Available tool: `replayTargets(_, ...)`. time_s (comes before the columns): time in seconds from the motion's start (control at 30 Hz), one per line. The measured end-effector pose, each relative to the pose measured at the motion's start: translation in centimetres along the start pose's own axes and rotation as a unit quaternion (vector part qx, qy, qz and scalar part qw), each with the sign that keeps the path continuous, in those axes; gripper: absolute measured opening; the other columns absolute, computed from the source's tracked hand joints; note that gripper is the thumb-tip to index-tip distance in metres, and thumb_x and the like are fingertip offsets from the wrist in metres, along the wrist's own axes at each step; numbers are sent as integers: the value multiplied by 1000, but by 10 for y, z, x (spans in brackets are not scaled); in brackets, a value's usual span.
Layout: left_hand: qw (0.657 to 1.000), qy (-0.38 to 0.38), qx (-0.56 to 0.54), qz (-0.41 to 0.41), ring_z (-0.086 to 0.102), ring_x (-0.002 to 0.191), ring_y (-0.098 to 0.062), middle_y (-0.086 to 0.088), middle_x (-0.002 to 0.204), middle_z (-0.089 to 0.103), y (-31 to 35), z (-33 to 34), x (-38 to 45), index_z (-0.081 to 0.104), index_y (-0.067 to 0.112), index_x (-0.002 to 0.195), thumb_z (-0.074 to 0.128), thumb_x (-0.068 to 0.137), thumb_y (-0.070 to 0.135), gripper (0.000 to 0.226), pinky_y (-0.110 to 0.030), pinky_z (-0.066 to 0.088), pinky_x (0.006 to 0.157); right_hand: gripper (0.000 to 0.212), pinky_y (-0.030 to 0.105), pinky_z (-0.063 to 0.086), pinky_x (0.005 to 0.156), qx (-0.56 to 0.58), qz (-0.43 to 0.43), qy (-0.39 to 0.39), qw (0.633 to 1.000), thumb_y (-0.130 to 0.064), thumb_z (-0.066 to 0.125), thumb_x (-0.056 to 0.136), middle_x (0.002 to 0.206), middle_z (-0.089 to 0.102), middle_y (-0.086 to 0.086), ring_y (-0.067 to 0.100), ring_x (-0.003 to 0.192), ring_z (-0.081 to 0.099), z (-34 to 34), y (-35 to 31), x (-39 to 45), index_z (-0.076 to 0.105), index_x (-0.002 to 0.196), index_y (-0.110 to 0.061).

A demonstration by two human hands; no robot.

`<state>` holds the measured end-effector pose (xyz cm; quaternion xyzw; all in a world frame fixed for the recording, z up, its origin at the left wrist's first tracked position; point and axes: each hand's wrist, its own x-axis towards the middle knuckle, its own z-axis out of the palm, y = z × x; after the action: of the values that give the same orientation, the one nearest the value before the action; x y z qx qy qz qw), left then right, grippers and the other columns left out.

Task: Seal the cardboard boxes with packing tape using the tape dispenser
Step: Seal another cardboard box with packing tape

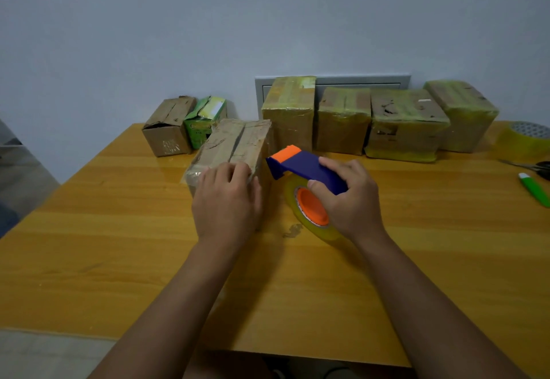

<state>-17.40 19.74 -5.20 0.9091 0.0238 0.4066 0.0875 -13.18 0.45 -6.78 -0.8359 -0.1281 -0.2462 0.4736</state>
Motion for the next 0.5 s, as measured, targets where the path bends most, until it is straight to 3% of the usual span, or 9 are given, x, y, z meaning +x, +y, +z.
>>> replayTargets(0.17,998,-28,-43,41,59,101,-23,-5,108,67,-18,-6,-4,69,15,108,66,89,36,28,-37,45,86,58,8,40,67,16,-4,17,1000,-47,66,77,104,51,-3,8,89,52,-2,4,-6,62,128,-20)
replayTargets(0.33,999,-38,-10,31,61,97,-23,-1,104,69,-17,-10,-1,69,20,105,61,87,49,35,-34,33,82,66,5,42,70,42,-16,24,999,-57,59,76,108,52,-1,5,92,52,-5,9,-12,61,129,-18)
replayTargets(0.5,995,-94,-11,43,61,102,-25,-2,110,69,-21,-18,7,69,21,113,63,88,49,38,-40,41,84,68,5,43,71,54,-17,24,998,-58,58,75,109,52,-1,2,94,52,-7,11,-13,60,130,-18)
